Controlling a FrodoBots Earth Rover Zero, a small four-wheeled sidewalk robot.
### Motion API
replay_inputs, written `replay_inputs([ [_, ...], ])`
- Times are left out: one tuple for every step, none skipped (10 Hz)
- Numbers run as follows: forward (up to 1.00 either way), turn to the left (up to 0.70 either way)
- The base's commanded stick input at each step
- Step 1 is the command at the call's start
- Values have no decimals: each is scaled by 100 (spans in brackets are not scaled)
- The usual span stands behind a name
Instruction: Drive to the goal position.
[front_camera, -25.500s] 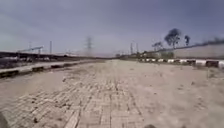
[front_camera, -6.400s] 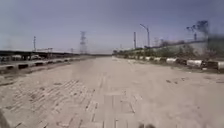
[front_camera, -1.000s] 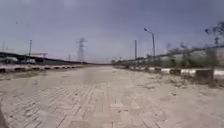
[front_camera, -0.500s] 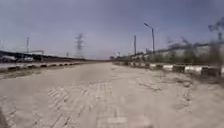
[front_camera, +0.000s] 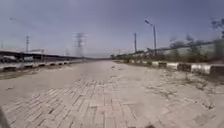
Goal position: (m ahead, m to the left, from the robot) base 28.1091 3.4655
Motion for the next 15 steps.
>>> replay_inputs([
  [100, 15],
  [100, 26],
  [100, 37],
  [100, 21],
  [100, 0],
  [100, 0],
  [100, 0],
  [100, 0],
  [100, 0],
  [100, 0],
  [100, 0],
  [100, 0],
  [100, 0],
  [100, 0],
  [100, 0],
])
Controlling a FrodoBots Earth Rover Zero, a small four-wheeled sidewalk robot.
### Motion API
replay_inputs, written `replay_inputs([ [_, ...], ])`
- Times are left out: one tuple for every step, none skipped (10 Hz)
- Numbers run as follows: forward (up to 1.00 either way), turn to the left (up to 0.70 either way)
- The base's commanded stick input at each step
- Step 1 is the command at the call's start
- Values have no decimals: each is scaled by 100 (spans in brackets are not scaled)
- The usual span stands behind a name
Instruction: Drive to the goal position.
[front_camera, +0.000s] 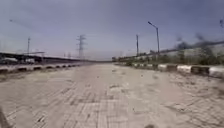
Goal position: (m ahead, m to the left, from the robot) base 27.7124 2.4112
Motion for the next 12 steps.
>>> replay_inputs([
  [100, 0],
  [100, 0],
  [100, 0],
  [100, 0],
  [100, 0],
  [100, 0],
  [100, 0],
  [100, 0],
  [100, 0],
  [100, 1],
  [100, 4],
  [100, 7],
])
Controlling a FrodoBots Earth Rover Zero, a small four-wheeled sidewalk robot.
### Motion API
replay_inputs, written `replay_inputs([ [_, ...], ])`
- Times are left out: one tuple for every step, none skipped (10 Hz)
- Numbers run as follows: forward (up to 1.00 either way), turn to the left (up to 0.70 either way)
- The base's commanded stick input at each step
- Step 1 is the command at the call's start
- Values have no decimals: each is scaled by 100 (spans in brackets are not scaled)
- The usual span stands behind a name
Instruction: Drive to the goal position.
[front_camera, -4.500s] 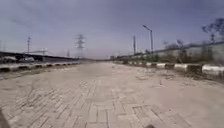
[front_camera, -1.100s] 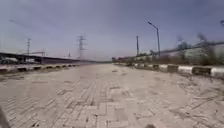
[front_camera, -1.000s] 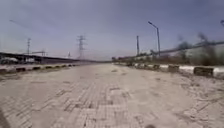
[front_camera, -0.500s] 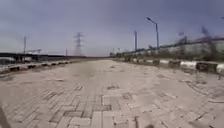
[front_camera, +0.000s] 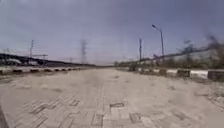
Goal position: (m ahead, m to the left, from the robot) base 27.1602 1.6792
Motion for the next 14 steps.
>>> replay_inputs([
  [100, 10],
  [100, 13],
  [100, 16],
  [100, 19],
  [100, 14],
  [100, 7],
  [100, 1],
  [100, 0],
  [100, 0],
  [100, 0],
  [100, 0],
  [100, 0],
  [100, 0],
  [100, 0],
])
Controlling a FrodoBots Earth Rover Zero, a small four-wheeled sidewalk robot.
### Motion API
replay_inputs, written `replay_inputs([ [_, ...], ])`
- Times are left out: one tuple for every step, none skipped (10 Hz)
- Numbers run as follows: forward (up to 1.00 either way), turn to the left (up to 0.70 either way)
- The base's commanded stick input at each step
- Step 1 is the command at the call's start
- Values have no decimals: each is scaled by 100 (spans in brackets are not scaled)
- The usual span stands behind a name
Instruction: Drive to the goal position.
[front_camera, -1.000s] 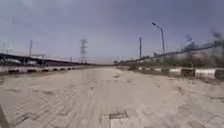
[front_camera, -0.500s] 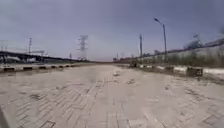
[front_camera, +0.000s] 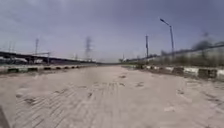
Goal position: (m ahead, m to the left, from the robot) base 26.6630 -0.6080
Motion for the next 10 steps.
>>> replay_inputs([
  [100, 0],
  [100, 1],
  [100, 7],
  [100, 13],
  [100, 20],
  [100, 26],
  [100, 33],
  [100, 35],
  [100, 37],
  [100, 29],
])
